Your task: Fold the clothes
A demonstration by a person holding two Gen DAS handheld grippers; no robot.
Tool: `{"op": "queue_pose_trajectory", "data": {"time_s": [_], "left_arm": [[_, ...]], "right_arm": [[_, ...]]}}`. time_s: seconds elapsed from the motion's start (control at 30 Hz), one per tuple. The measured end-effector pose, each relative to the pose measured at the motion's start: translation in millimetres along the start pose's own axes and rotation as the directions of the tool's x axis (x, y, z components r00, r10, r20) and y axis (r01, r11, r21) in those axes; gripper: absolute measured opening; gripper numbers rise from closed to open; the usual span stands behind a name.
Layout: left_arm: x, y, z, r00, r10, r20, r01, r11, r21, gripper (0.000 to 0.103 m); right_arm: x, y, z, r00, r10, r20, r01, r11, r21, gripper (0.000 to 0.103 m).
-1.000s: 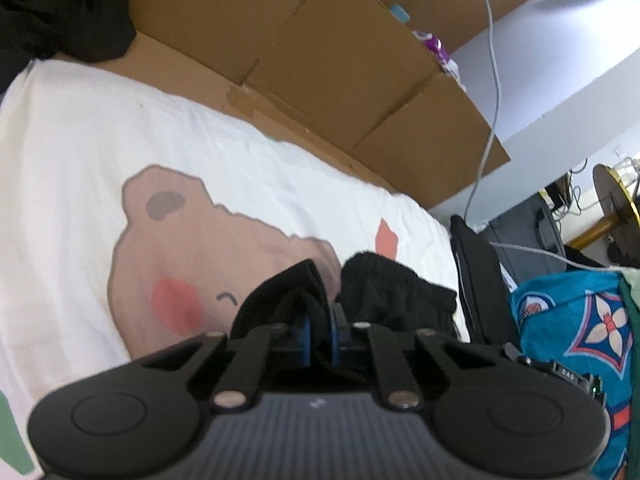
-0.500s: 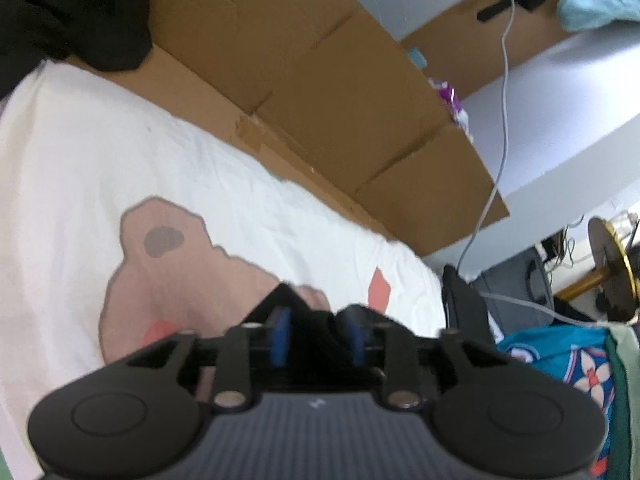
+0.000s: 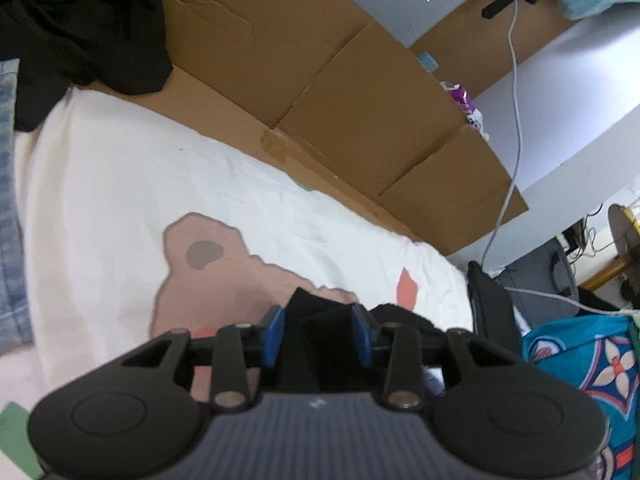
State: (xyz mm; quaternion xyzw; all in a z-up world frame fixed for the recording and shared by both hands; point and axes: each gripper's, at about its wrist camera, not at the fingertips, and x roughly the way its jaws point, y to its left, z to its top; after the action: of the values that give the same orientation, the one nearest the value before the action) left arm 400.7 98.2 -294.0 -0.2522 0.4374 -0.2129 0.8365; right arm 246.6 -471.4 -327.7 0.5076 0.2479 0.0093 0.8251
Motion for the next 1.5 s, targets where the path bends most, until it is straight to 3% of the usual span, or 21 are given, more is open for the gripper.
{"op": "queue_pose_trajectory", "data": {"time_s": [0.07,0.2,0.33,0.5,0.63,0.97,1.13,1.23,1.37,1.5], "left_arm": [[-2,4,-2,1.000,0.011,-0.012,-0.011,1.000,0.005,0.039],[0,6,-11,0.999,0.029,-0.046,-0.028,0.999,0.026,0.039],[6,0,-20,0.995,0.057,-0.082,-0.050,0.995,0.086,0.043],[16,-6,-27,0.989,0.065,-0.137,-0.046,0.990,0.133,0.046],[24,-16,-31,0.984,0.090,-0.155,-0.060,0.980,0.190,0.054],[34,-19,-32,0.962,0.153,-0.226,-0.093,0.962,0.256,0.054],[35,-37,-21,0.931,0.212,-0.298,-0.089,0.921,0.380,0.054],[39,-43,-17,0.929,0.185,-0.322,-0.044,0.916,0.398,0.054],[48,-43,-13,0.941,0.170,-0.293,-0.052,0.927,0.372,0.054],[52,-45,-13,0.930,0.195,-0.311,-0.058,0.914,0.401,0.054]], "right_arm": [[-3,2,-1,0.997,-0.069,-0.026,0.067,0.996,-0.052,0.057],[-2,4,-7,0.992,-0.086,-0.092,0.077,0.992,-0.103,0.057],[1,10,-17,0.975,-0.171,-0.140,0.143,0.971,-0.193,0.071],[-1,9,-28,0.959,-0.197,-0.205,0.150,0.963,-0.222,0.075],[-11,19,-36,0.966,-0.177,-0.191,0.122,0.956,-0.268,0.085],[26,32,-44,0.947,-0.262,-0.187,0.170,0.900,-0.400,0.085],[45,36,-43,0.965,-0.184,-0.188,0.094,0.909,-0.405,0.085],[49,40,-46,0.967,-0.153,-0.203,0.054,0.904,-0.424,0.085],[50,49,-47,0.970,-0.141,-0.196,0.034,0.885,-0.465,0.085],[54,51,-48,0.970,-0.141,-0.198,0.030,0.878,-0.477,0.085]]}}
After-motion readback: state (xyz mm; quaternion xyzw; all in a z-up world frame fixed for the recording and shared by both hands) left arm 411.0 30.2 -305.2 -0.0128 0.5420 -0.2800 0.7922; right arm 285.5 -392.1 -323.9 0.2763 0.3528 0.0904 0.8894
